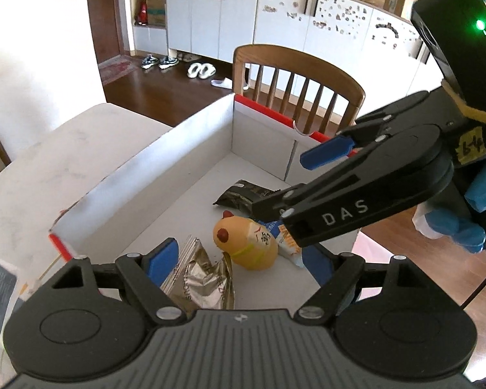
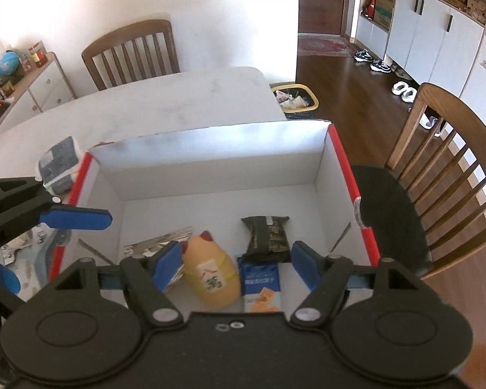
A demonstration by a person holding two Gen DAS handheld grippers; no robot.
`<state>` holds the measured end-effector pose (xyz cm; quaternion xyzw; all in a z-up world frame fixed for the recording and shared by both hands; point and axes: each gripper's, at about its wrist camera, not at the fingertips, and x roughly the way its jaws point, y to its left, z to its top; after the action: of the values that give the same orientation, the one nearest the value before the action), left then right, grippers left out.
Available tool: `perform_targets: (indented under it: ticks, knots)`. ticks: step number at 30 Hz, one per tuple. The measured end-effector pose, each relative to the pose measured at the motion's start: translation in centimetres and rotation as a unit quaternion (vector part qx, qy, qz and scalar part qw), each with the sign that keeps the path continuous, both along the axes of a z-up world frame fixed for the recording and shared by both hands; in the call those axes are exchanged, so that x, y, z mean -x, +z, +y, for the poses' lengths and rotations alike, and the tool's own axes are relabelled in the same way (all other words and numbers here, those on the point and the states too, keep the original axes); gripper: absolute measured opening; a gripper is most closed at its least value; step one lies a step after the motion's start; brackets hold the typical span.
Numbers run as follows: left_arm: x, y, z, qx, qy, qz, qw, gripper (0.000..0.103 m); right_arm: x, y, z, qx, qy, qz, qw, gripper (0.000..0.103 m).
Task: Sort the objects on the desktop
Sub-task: 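Open both tools to drop bread toy and black bag into the box, then move both tools back from the box toward the snacks on the table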
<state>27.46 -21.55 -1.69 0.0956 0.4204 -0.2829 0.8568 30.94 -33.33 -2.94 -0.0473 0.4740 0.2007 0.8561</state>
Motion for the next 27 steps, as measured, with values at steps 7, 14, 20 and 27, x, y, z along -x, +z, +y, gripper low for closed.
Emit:
perform_targets:
  ticks: [7,14,20,27]
  knots:
    - [2.6,1.4,1.2,0.006,0.012,-0.017,0.9998,0.083,2.4,1.1,0.6,-0.006,0.014,-0.017,1.0,0.075]
    - [5.3,2.8,2.8,0.017,0.033,-0.036,0.9986,0.083,4.7,2.3,0.8,-0.011,0.01,-0.041,0.999,0.075]
    - [7.5,3.6,4.5,0.028,0.046,-0.041,0.9977,0.083,6.6,2.7,1.6,-0.012,0.027,-0.062,0.998,0.078]
    - [10.0,4.4,6.7,0.043,0.063,-0.052,0.9957,0.083,8.7,3.2,2.6,-0.017,0.032,-0.079,0.996,0.084]
